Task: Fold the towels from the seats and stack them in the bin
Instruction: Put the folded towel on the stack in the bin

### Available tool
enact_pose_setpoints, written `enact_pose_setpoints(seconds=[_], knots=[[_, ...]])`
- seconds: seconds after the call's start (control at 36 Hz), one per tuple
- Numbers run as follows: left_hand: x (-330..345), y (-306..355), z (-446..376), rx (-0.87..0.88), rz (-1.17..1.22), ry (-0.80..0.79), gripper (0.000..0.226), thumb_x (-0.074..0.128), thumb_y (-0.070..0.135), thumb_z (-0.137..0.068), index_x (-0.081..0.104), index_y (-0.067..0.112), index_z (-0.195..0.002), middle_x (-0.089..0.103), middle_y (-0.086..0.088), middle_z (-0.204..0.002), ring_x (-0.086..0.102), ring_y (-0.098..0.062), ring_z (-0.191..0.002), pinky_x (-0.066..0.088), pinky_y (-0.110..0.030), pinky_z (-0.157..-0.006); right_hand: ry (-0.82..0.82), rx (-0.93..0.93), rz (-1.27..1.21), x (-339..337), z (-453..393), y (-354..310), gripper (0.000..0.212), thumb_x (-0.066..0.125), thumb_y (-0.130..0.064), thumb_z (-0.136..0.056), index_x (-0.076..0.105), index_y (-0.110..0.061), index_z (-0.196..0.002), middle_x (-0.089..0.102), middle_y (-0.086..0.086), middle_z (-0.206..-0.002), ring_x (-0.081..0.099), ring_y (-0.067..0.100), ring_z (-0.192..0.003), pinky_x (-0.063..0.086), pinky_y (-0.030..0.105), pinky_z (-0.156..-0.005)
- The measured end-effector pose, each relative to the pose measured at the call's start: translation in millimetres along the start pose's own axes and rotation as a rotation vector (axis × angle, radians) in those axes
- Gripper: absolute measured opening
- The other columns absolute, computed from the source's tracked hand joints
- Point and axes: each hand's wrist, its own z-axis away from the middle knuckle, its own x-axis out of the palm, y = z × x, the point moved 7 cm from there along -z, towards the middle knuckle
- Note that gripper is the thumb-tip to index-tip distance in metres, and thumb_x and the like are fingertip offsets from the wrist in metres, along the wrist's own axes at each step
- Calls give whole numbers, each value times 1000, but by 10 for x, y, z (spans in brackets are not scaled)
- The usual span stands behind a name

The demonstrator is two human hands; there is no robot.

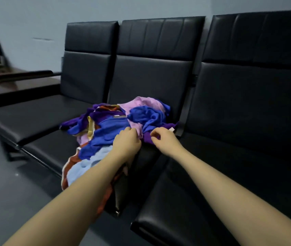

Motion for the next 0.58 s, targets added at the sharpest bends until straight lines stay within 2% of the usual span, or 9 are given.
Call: enact_pose_setpoints(seconds=[0.11, 0.22, 0.33, 0.44, 0.53, 0.58], knots=[[39, -336, -259, 13, -62, 19, 27, 47, 22, -93, 54, 7, -115, 50, -13, -121, 46, -33, -114, 36, -38, -88, -57, -9, -26, 338, -303, -51, 24, 59, -19, -88, 64, -16, -112, 62, 4, -115, 58, 23, -105, 45, 37, -93], [144, -589, -480, 29, -144, 39, 40, 51, 28, -93, 46, 13, -130, 43, -6, -134, 38, -30, -124, 33, -39, -95, -98, -35, -35, 599, -509, -122, 37, 57, -17, -90, 56, -14, -127, 55, 8, -130, 54, 25, -116, 41, 35, -101], [287, -808, -603, 17, -199, 6, 49, 50, 29, -94, 36, 15, -138, 38, -6, -139, 35, -31, -126, 31, -40, -98, -153, -29, 41, 865, -683, -202, 48, 59, -23, -90, 46, -20, -137, 51, 5, -137, 46, 27, -126, 36, 42, -105], [400, -865, -650, 45, -336, -39, 36, 46, 20, -95, 44, 13, -130, 45, -7, -129, 40, -32, -121, 29, -40, -99, -208, -18, 179, 1045, -744, -173, 61, 60, -30, -90, 34, -23, -144, 42, 6, -143, 39, 31, -129, 33, 39, -105], [391, -842, -680, 98, -369, -5, 24, 43, 15, -94, 54, 12, -116, 52, -7, -119, 46, -28, -113, 30, -37, -96, -220, -5, 234, 1116, -743, -132, 63, 57, -35, -92, 28, -29, -148, 37, 5, -145, 35, 33, -128, 27, 40, -105], [348, -806, -679, 130, -344, 41, 22, 43, 16, -95, 55, 13, -114, 53, -5, -116, 47, -27, -109, 31, -35, -94, -212, -1, 243, 1125, -745, -113, 62, 55, -37, -93, 26, -33, -148, 36, 4, -144, 34, 33, -127, 25, 40, -105]])
